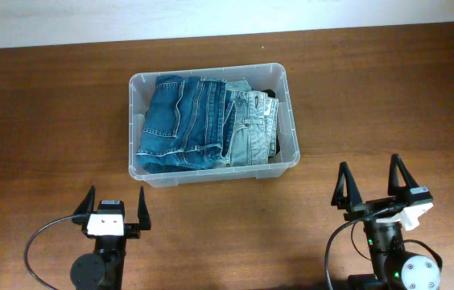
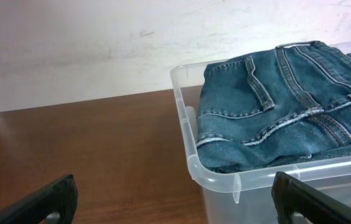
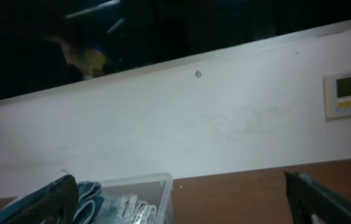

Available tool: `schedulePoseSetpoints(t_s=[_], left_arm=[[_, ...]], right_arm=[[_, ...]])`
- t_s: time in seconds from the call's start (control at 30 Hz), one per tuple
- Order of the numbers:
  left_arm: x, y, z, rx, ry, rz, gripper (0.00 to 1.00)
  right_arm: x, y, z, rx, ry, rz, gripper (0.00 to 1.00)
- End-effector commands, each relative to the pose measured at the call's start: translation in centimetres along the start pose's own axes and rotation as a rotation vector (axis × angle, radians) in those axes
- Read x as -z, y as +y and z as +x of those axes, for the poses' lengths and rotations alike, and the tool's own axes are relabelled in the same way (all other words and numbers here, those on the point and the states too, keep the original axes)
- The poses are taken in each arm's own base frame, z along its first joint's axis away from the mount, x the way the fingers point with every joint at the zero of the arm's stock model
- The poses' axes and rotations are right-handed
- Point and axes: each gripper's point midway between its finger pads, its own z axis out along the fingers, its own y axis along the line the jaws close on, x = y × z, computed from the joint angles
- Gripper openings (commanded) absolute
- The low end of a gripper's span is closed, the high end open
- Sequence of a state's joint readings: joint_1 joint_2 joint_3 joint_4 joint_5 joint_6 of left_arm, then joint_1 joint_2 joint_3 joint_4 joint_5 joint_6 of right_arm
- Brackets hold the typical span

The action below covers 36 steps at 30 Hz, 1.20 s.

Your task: Pack container

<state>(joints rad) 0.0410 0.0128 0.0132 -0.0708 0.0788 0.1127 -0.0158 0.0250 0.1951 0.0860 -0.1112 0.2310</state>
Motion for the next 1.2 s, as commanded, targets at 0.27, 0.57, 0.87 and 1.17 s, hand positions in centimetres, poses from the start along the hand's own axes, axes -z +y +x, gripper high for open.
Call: schedulePoseSetpoints(t_s=[0.27,0.57,0.87,1.17], left_arm=[[0.0,-0.1,0.1,-0.009,-0.001,0.005,0.99],[0.0,-0.1,0.1,-0.009,-0.001,0.005,0.99],[0.0,-0.1,0.1,-0.009,-0.001,0.005,0.99],[0.0,-0.1,0.1,-0.009,-0.001,0.006,1.00]], right_arm=[[0.2,1.1,-0.6,0.221,-0.054,-0.056,0.98],[-0.1,0.4,2.8,0.245,-0.025,-0.056,0.98],[-0.1,0.6,5.8,0.245,0.041,-0.093,0.98],[0.4,1.1,9.3,0.217,0.183,-0.134,0.98]])
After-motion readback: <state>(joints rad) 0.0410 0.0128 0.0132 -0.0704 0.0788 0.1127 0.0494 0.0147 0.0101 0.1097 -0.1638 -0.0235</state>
